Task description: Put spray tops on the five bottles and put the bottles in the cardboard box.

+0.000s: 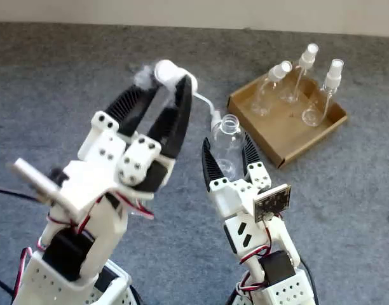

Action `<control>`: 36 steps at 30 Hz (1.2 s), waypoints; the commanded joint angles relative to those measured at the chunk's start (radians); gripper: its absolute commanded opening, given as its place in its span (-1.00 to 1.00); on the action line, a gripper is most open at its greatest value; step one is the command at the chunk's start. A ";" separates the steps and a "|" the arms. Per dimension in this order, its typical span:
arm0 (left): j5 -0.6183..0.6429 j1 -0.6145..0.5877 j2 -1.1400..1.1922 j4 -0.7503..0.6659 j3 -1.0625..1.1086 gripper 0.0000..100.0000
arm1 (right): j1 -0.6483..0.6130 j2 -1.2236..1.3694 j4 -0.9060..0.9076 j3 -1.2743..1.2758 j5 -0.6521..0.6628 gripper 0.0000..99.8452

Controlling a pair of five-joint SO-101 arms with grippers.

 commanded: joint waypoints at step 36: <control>-0.015 0.077 -0.025 -0.025 0.041 -0.95 | -0.018 -0.018 0.028 0.151 0.074 -0.67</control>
